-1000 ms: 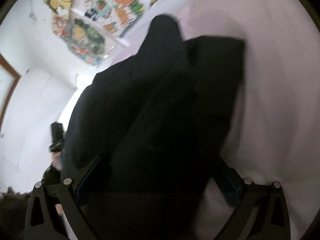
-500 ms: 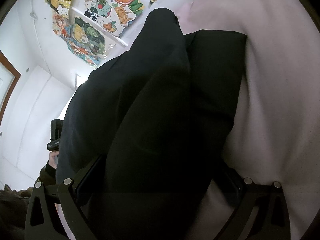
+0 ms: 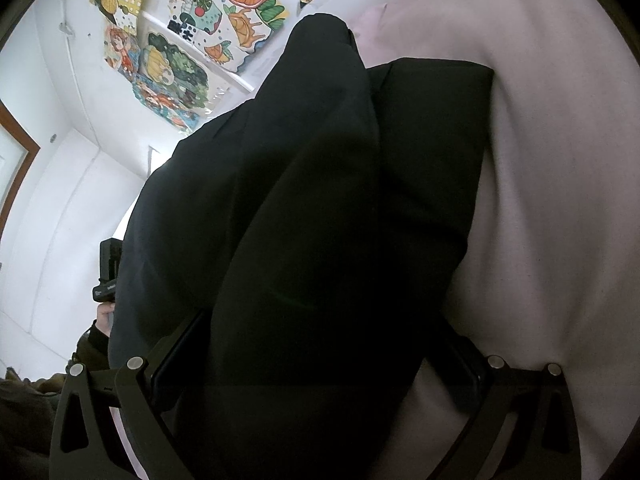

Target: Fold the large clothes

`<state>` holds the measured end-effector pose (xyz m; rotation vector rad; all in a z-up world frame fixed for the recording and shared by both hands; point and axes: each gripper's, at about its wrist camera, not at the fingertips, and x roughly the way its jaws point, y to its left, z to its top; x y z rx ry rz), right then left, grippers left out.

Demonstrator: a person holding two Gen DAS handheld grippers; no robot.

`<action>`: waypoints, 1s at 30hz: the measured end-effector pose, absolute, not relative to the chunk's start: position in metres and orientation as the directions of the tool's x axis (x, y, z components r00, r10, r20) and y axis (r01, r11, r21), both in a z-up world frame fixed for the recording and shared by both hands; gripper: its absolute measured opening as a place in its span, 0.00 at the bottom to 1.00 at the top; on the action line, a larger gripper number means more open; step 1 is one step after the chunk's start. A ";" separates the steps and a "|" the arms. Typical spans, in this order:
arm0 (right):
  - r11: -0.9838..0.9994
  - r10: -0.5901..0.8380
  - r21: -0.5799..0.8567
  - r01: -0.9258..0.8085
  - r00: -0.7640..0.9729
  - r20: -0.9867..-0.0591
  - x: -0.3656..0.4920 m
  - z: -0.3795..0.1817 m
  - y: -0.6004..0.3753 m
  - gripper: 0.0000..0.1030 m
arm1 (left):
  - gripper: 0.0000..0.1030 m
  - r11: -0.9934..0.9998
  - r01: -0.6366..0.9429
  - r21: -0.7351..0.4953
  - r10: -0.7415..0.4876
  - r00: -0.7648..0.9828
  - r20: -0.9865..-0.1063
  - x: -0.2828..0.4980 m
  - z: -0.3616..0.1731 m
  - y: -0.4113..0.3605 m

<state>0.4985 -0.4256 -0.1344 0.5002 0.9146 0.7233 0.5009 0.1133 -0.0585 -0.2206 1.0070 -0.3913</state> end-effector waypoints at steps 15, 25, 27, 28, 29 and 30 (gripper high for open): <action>0.749 0.659 0.589 -0.302 0.426 -0.620 0.501 -0.125 -0.410 0.94 | 0.99 0.889 0.231 -0.395 -0.458 0.464 -0.758 0.506 -0.066 0.121; 0.748 0.660 0.586 -0.312 0.446 -0.605 0.497 -0.116 -0.408 0.70 | 0.98 0.890 0.219 -0.401 -0.456 0.463 -0.760 0.507 -0.064 0.120; 0.753 0.654 0.578 -0.314 0.449 -0.608 0.495 -0.114 -0.408 0.67 | 0.94 0.901 0.206 -0.381 -0.433 0.478 -0.764 0.504 -0.060 0.117; 0.755 0.652 0.575 -0.316 0.451 -0.609 0.494 -0.113 -0.408 0.65 | 0.90 0.906 0.205 -0.369 -0.422 0.484 -0.767 0.503 -0.058 0.115; 0.759 0.648 0.567 -0.320 0.455 -0.611 0.493 -0.111 -0.407 0.64 | 0.88 0.910 0.203 -0.362 -0.414 0.492 -0.766 0.501 -0.056 0.113; 0.761 0.645 0.563 -0.322 0.458 -0.611 0.492 -0.109 -0.407 0.62 | 0.84 0.912 0.202 -0.357 -0.410 0.496 -0.766 0.500 -0.055 0.112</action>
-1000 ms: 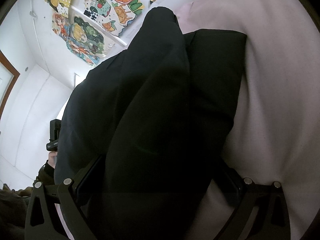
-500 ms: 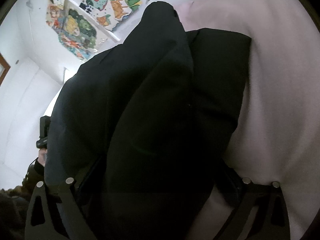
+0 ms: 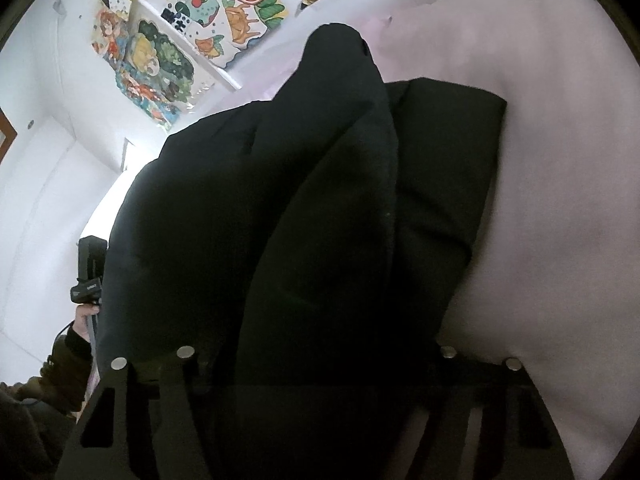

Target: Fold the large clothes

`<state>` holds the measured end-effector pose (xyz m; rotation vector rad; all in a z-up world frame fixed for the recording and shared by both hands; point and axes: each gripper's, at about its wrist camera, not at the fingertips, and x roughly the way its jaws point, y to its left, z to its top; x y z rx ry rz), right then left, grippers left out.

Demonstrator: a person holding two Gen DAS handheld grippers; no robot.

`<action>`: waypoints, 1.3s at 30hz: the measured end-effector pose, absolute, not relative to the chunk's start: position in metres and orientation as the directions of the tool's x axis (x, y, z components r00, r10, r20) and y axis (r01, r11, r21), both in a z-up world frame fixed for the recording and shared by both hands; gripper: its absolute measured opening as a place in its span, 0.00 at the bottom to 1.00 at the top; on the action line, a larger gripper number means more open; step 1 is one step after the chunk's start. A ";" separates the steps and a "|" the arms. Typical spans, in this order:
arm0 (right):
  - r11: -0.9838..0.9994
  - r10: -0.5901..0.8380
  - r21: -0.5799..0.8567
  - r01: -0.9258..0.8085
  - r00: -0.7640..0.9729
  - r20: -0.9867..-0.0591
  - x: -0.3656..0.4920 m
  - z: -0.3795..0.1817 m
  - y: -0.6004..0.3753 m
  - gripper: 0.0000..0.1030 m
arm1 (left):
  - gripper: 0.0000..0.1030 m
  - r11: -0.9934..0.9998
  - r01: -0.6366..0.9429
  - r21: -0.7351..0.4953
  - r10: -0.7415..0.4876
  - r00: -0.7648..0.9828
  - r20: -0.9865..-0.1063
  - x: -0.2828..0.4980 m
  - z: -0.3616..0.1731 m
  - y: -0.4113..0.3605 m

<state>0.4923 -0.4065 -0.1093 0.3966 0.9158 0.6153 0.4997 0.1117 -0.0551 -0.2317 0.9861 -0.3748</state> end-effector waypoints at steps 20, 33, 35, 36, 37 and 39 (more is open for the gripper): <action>0.712 0.694 0.554 -0.432 0.552 -0.463 0.467 -0.077 -0.411 0.30 | 0.19 0.949 0.265 -0.168 -0.307 0.669 -0.677 0.456 -0.011 0.077; 0.717 0.693 0.518 -0.465 0.551 -0.464 0.427 -0.020 -0.388 0.26 | 0.17 0.939 0.325 -0.117 -0.318 0.683 -0.657 0.406 0.037 0.057; 0.725 0.686 0.499 -0.474 0.552 -0.474 0.413 -0.011 -0.381 0.26 | 0.17 0.940 0.318 -0.128 -0.321 0.687 -0.651 0.389 0.042 0.062; 0.730 0.682 0.483 -0.483 0.554 -0.477 0.403 -0.003 -0.376 0.26 | 0.17 0.940 0.319 -0.122 -0.319 0.694 -0.645 0.378 0.047 0.065; 0.736 0.676 0.466 -0.490 0.557 -0.483 0.395 0.004 -0.371 0.26 | 0.17 0.941 0.317 -0.118 -0.317 0.702 -0.638 0.369 0.053 0.067; 0.751 0.660 0.440 -0.491 0.567 -0.494 0.377 0.020 -0.362 0.26 | 0.17 0.942 0.311 -0.127 -0.320 0.713 -0.624 0.348 0.063 0.074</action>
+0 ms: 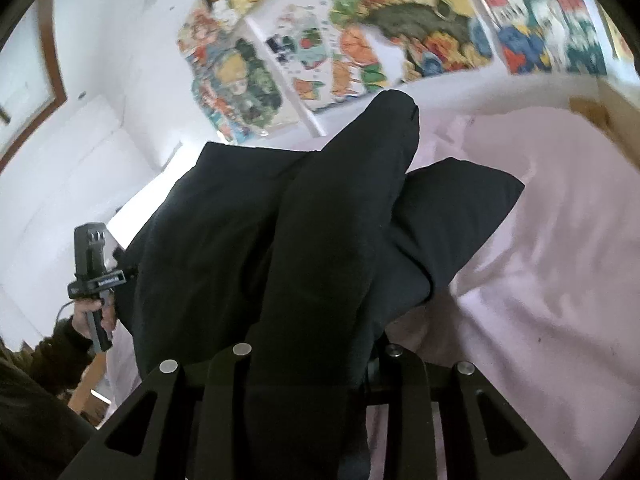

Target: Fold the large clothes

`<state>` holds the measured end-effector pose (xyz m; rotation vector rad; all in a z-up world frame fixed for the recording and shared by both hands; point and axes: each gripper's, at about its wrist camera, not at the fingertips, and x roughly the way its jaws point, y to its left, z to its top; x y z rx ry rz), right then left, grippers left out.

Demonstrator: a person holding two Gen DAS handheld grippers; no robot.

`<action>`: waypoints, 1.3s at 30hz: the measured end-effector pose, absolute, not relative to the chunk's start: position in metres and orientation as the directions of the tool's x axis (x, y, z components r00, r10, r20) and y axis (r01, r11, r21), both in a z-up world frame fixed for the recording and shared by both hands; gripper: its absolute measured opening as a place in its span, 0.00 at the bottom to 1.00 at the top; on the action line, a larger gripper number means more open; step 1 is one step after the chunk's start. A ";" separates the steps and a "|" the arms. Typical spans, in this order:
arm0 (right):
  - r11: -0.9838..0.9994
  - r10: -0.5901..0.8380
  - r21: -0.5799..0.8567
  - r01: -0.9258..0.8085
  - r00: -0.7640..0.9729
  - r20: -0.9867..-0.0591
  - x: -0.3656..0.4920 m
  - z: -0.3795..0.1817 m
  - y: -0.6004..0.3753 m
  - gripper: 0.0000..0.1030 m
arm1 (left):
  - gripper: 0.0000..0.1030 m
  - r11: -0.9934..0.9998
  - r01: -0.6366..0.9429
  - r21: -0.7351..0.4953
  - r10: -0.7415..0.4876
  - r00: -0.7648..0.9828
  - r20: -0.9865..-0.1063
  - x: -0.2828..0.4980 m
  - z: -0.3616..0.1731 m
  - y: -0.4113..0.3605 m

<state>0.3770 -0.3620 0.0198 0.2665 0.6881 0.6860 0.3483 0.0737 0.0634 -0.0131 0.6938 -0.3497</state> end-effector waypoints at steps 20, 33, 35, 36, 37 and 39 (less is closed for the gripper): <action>0.885 0.466 0.384 -0.264 0.489 -0.737 0.347 -0.053 -0.342 0.51 | 0.42 0.979 0.052 -0.196 -0.190 0.571 -0.799 0.336 0.009 0.100; 0.985 0.166 0.111 -0.131 0.563 -0.809 0.314 -0.041 -0.332 0.94 | 0.94 0.982 -0.099 -0.161 -0.077 0.571 -0.818 0.296 0.031 0.129; 0.989 0.148 0.107 -0.104 0.570 -0.808 0.307 -0.040 -0.330 1.00 | 0.96 0.981 -0.107 -0.164 -0.070 0.593 -0.802 0.282 0.036 0.128; 0.991 0.131 0.100 -0.085 0.580 -0.804 0.302 -0.039 -0.328 1.00 | 0.96 0.980 -0.107 -0.168 -0.071 0.602 -0.795 0.277 0.037 0.127; 0.992 0.122 0.098 -0.074 0.588 -0.800 0.299 -0.037 -0.325 1.00 | 0.97 0.979 -0.108 -0.171 -0.070 0.613 -0.787 0.271 0.037 0.125; 0.994 0.110 0.102 -0.049 0.620 -0.777 0.288 -0.033 -0.319 1.00 | 0.98 0.980 -0.106 -0.170 -0.065 0.636 -0.769 0.259 0.039 0.121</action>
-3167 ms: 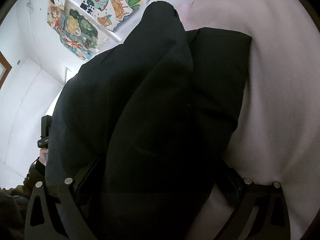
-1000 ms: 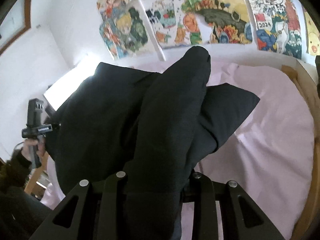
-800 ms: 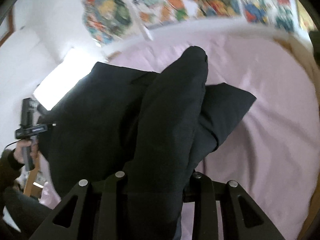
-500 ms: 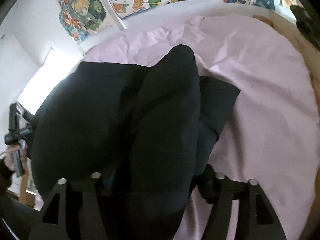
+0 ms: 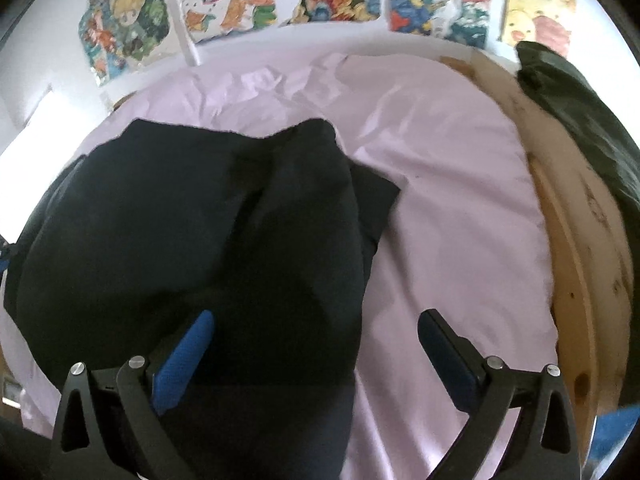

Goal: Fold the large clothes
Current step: 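Pull both tools back from the folded black jacket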

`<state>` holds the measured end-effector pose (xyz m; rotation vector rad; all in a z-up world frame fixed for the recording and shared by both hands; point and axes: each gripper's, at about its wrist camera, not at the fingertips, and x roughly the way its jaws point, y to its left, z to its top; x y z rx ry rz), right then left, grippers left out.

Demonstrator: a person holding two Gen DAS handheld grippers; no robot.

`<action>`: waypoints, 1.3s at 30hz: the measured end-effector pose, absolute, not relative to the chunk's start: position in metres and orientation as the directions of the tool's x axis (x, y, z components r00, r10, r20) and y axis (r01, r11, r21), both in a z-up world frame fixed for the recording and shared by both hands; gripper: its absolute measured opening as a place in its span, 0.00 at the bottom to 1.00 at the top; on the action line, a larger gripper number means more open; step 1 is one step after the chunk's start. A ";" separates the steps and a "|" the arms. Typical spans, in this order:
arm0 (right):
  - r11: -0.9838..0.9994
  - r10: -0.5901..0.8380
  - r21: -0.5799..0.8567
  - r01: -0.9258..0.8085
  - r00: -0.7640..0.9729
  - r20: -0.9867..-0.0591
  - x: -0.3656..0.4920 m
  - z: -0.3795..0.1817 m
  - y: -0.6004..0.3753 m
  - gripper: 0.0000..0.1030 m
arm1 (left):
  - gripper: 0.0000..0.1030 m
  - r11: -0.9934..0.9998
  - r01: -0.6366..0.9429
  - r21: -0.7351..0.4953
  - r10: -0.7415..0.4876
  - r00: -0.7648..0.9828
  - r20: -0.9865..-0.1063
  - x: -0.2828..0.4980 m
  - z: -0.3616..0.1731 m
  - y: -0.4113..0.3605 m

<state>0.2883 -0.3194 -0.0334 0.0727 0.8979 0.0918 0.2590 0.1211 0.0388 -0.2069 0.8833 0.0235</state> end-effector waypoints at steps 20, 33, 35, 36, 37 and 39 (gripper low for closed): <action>0.995 0.075 0.098 -0.027 0.845 -0.530 0.188 -0.011 -0.278 1.00 | 0.98 0.999 0.003 -0.051 -0.030 0.841 -0.540 0.153 0.038 0.044; 0.986 0.112 0.161 -0.052 0.912 -0.393 0.112 -0.009 -0.241 1.00 | 0.98 0.996 0.085 -0.005 -0.081 0.917 -0.390 0.100 0.037 0.017; 0.984 0.105 0.174 -0.041 0.920 -0.377 0.102 -0.009 -0.238 1.00 | 0.98 0.996 0.084 -0.002 -0.078 0.922 -0.379 0.095 0.033 0.015; 0.984 0.103 0.175 -0.039 0.922 -0.372 0.099 -0.010 -0.236 1.00 | 0.98 0.996 0.086 -0.004 -0.081 0.923 -0.377 0.093 0.031 0.015; 0.984 0.101 0.173 -0.038 0.924 -0.369 0.096 -0.010 -0.235 1.00 | 0.98 0.996 0.090 -0.007 -0.086 0.922 -0.378 0.092 0.028 0.014; 0.986 0.093 0.166 -0.034 0.927 -0.362 0.091 -0.012 -0.232 1.00 | 0.98 0.996 0.090 -0.006 -0.086 0.921 -0.380 0.089 0.022 0.013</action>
